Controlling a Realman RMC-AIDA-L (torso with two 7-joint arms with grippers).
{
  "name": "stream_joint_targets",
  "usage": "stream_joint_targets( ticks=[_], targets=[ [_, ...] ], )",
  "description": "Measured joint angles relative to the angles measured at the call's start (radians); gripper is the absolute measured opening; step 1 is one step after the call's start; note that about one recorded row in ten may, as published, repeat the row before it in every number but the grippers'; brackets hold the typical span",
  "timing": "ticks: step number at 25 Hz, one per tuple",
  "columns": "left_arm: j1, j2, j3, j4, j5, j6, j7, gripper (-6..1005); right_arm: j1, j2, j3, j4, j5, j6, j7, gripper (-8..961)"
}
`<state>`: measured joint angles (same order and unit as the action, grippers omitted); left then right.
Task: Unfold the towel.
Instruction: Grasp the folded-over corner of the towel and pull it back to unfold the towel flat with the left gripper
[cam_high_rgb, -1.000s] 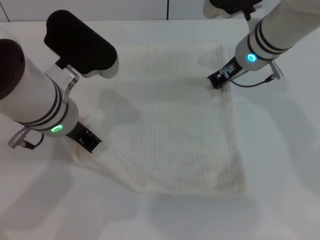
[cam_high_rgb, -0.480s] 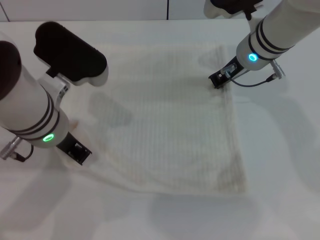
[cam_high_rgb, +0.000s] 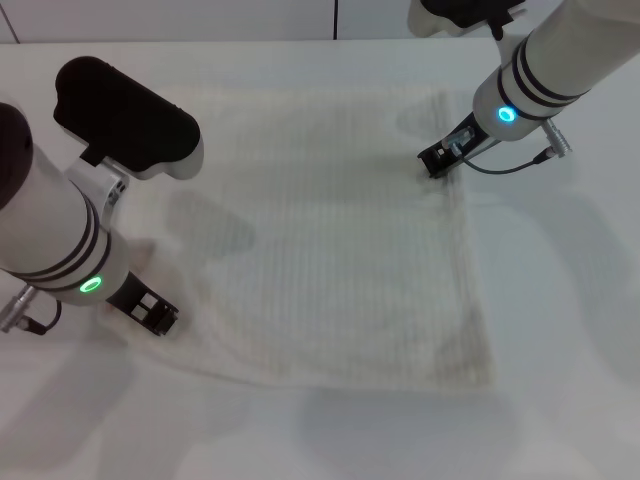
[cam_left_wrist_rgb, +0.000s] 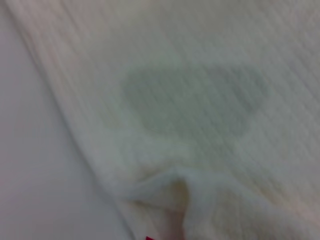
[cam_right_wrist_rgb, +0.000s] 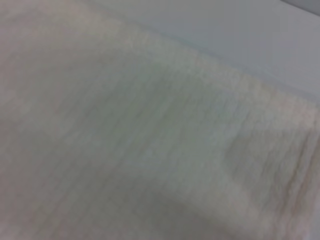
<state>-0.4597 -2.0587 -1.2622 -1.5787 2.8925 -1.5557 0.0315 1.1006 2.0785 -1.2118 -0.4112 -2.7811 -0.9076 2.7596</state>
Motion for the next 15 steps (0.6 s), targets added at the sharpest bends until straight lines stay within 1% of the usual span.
stream_joint_targets(
  ticks=[2,4,5,6,8,10,15],
  targets=[
    [-0.002,0.002,-0.002,-0.004,0.0,0.0,0.001,327,-0.001,0.0,0.0,0.0,0.0,-0.001,0.0,-1],
    [-0.006,0.012,-0.005,-0.004,0.001,-0.006,0.0,395,-0.002,0.0,0.0,0.0,0.0,-0.002,0.0,-1],
    [-0.006,0.012,-0.005,-0.004,0.001,-0.006,0.0,428,-0.002,0.0,0.0,0.0,0.0,-0.002,0.0,-1],
    [-0.006,0.017,-0.006,-0.004,0.001,-0.007,-0.001,462,-0.003,0.0,0.0,0.0,0.0,-0.002,0.0,-1],
    [-0.002,0.031,-0.011,-0.004,0.001,-0.008,-0.006,583,-0.003,0.0,0.0,0.0,0.0,-0.002,0.0,0],
    [-0.001,0.037,-0.012,-0.005,0.002,-0.012,-0.01,704,-0.003,0.0,0.0,0.0,0.0,-0.002,0.0,0],
    [0.0,0.053,-0.013,-0.01,0.002,-0.041,-0.025,779,-0.004,0.0,0.0,0.0,0.0,-0.002,0.0,0]
  ],
)
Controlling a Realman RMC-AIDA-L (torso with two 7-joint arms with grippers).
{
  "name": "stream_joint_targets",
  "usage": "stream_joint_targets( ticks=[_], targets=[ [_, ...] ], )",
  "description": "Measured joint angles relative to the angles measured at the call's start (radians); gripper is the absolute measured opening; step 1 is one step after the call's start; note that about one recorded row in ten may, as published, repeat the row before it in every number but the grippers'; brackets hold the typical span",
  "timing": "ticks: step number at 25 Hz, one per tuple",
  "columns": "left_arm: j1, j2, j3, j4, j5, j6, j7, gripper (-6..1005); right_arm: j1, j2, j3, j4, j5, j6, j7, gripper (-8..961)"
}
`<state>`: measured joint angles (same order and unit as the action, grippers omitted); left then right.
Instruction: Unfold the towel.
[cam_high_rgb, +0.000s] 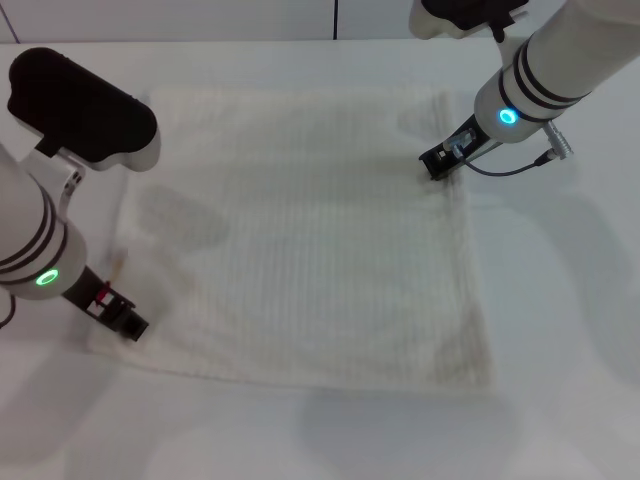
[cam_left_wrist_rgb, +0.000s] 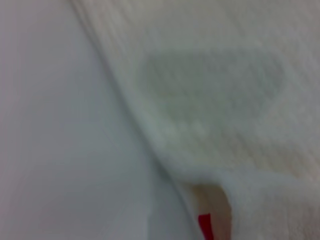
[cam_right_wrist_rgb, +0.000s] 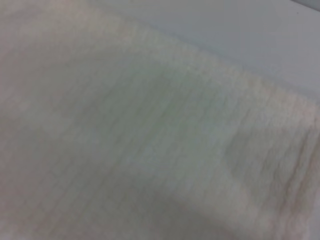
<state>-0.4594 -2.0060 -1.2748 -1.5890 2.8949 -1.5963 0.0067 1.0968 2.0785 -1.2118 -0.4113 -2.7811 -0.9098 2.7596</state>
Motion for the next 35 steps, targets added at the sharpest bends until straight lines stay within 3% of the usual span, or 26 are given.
stream_joint_targets(
  ticks=[6,13,19,21,25,27,29,32,33,34,35],
  targets=[
    [0.0,0.009,0.009,-0.017,0.0,-0.047,-0.003,868,0.0,0.0,0.0,-0.009,0.0,0.0,0.0,-1],
    [-0.001,0.021,-0.004,-0.112,0.0,-0.051,0.011,867,0.0,0.0,0.0,-0.013,0.0,0.0,0.0,-1],
    [-0.013,0.021,-0.071,-0.204,-0.001,-0.031,0.059,866,-0.007,-0.001,0.001,-0.029,0.0,0.0,0.0,0],
    [-0.002,0.021,-0.112,-0.207,-0.001,0.045,0.104,866,-0.018,0.001,0.0,-0.058,0.0,-0.001,0.0,0],
    [0.082,-0.002,-0.203,-0.188,-0.001,0.352,0.252,865,-0.081,0.007,-0.043,-0.201,0.002,-0.004,-0.001,0],
    [0.168,-0.036,-0.237,-0.177,-0.003,0.617,0.37,865,-0.153,0.01,-0.109,-0.335,0.031,0.012,-0.001,-1],
    [0.268,-0.059,-0.248,-0.159,-0.003,0.909,0.456,865,-0.246,0.008,-0.197,-0.503,0.091,0.054,-0.002,-1],
    [0.38,-0.063,-0.232,-0.123,-0.007,1.308,0.482,864,-0.411,0.003,-0.312,-0.757,0.135,0.187,-0.009,-1],
    [0.401,-0.063,-0.227,-0.111,-0.009,1.395,0.477,864,-0.48,0.003,-0.355,-0.84,0.137,0.261,-0.018,-1],
    [0.401,-0.063,-0.227,-0.111,-0.009,1.395,0.477,864,-0.554,0.004,-0.405,-0.911,0.137,0.348,-0.028,-1],
    [0.455,-0.063,-0.214,-0.053,-0.029,1.625,0.438,864,-0.624,0.004,-0.457,-0.966,0.137,0.454,-0.035,-1]
  ],
)
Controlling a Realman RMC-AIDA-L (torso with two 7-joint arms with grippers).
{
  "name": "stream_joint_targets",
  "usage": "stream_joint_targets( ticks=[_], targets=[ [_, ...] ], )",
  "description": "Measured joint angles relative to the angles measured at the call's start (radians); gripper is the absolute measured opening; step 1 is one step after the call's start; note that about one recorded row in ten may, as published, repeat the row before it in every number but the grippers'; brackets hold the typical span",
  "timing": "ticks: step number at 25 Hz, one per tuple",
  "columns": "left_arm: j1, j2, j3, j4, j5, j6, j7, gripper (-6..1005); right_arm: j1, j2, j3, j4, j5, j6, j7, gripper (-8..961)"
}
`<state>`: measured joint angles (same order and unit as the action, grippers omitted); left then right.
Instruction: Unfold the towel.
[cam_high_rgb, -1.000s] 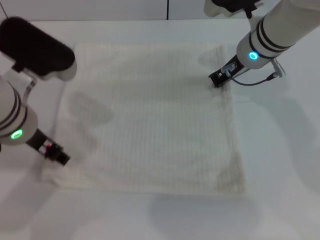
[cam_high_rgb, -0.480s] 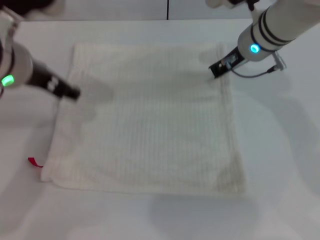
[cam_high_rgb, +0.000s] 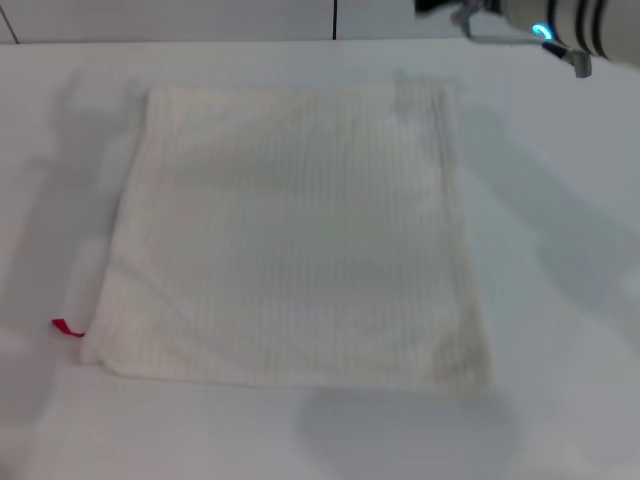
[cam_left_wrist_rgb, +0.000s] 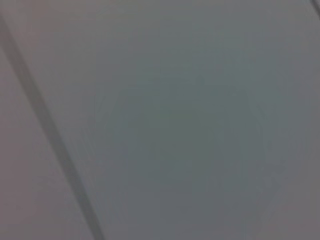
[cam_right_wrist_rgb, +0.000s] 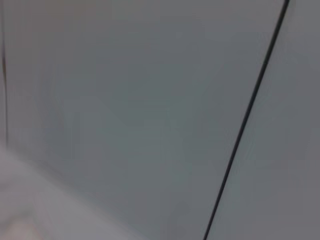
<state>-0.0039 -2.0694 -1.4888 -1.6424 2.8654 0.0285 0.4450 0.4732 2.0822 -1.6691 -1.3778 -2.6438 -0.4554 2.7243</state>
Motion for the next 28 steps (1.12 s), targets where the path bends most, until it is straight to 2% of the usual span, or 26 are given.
stream_joint_targets(
  ticks=[1,2,3,6,9,12,13,16,17,18,23,26,28],
  targets=[
    [0.031,0.001,0.01,0.068,-0.018,0.17,-0.044,864,-0.07,0.0,-0.061,-0.039,0.0,0.128,-0.005,-1],
    [0.041,0.001,0.014,0.098,-0.023,0.24,-0.06,864,-0.122,0.0,-0.111,-0.052,-0.003,0.256,-0.01,-1],
    [0.052,0.0,0.019,0.168,-0.031,0.371,-0.087,863,-0.175,0.001,-0.164,-0.054,-0.013,0.415,-0.015,0],
    [0.047,-0.001,0.029,0.396,-0.039,0.704,-0.16,863,-0.267,0.004,-0.296,0.06,-0.053,0.874,-0.015,0],
    [0.006,-0.001,0.025,0.641,-0.054,0.955,-0.271,859,-0.266,0.004,-0.386,0.333,-0.046,1.315,0.075,0],
    [-0.066,0.0,0.01,0.892,-0.092,1.109,-0.357,859,-0.241,0.007,-0.456,0.602,0.102,1.605,0.181,0],
    [-0.092,0.001,0.006,0.977,-0.106,1.149,-0.368,859,-0.235,0.007,-0.482,0.661,0.164,1.656,0.192,0],
    [-0.113,0.001,0.004,1.039,-0.117,1.175,-0.373,859,-0.224,0.006,-0.544,0.803,0.305,1.725,0.198,0],
    [-0.174,0.0,0.002,1.207,-0.159,1.247,-0.377,859,-0.223,0.006,-0.551,0.831,0.323,1.731,0.198,1],
    [-0.22,-0.003,0.002,1.323,-0.185,1.288,-0.375,859,-0.225,0.006,-0.551,0.85,0.328,1.731,0.199,1],
    [-0.242,-0.004,0.002,1.395,-0.203,1.284,-0.372,859,-0.252,0.007,-0.543,0.886,0.387,1.718,0.21,1],
    [-0.238,-0.006,0.004,1.407,-0.216,1.272,-0.374,859,-0.257,0.007,-0.548,0.898,0.446,1.692,0.226,166],
    [-0.237,-0.006,0.004,1.416,-0.216,1.269,-0.376,859,-0.255,0.007,-0.545,0.905,0.46,1.665,0.228,166]
  ],
)
